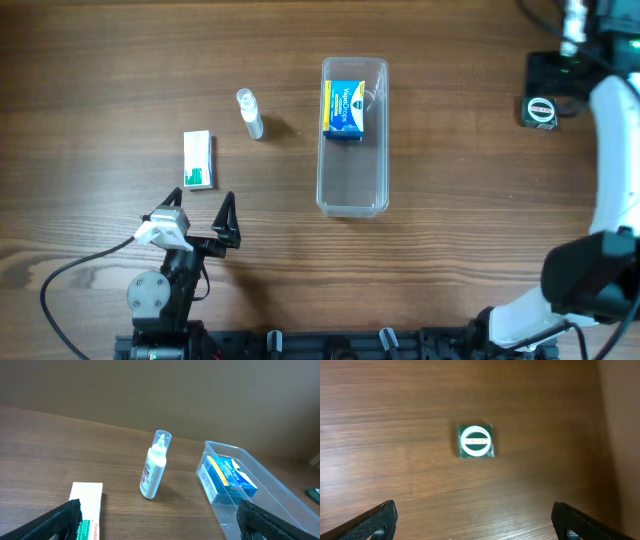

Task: Pack container
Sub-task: 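Move the right gripper to the green Zam-Buk tin and grasp it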

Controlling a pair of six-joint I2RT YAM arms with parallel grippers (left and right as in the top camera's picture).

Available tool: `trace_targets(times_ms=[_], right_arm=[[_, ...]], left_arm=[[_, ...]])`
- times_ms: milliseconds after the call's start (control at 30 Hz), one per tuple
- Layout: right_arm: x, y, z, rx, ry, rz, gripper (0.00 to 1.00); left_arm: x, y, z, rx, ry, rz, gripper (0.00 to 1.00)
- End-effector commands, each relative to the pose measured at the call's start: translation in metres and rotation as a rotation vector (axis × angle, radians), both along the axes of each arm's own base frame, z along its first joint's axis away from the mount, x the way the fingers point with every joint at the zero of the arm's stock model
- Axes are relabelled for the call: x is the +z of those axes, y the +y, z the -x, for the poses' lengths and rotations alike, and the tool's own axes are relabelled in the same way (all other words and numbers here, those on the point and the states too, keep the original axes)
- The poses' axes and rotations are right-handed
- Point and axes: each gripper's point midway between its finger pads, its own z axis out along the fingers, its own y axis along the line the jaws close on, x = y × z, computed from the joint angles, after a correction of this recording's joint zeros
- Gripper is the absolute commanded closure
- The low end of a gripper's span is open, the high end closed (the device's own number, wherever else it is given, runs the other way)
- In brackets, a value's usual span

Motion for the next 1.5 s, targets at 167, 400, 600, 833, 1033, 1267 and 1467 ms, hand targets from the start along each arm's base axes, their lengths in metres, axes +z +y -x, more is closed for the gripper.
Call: trace_targets(times_ms=[167, 400, 600, 833, 1033, 1267, 1467], right_arm=[[-0.086, -0.027, -0.026, 0.044, 0.086, -0.150, 0.00], [-0.143, -0.036, -0.045, 0.009, 0.125, -0.181, 0.00], [-0.149, -0.042, -0.052, 0.054, 0.112, -0.163, 0.00], [-0.168, -0.052, -0.045, 0.030, 0.130, -0.214, 0.00], [-0.185, -0.044, -0.048, 0.025, 0.132, -0.282, 0.00], [-0.194, -0.046, -0.053, 0.030, 0.126, -0.276, 0.00], [-0.214, -0.045, -0.052, 0.027, 0.153, -0.288, 0.00]], left_arm=[[-0.002, 0.003, 0.000, 0.015, 0.001, -0.016, 0.00], [-0.002, 0.003, 0.000, 0.015, 0.001, -0.016, 0.00], [-0.002, 0.003, 0.000, 0.015, 0.001, -0.016, 0.00], [-0.002, 0.003, 0.000, 0.015, 0.001, -0.016, 0.00], [-0.002, 0.003, 0.000, 0.015, 0.001, -0.016, 0.00], [-0.002, 0.003, 0.000, 0.015, 0.001, -0.016, 0.00], [-0.002, 0.003, 0.000, 0.015, 0.001, -0.016, 0.00]])
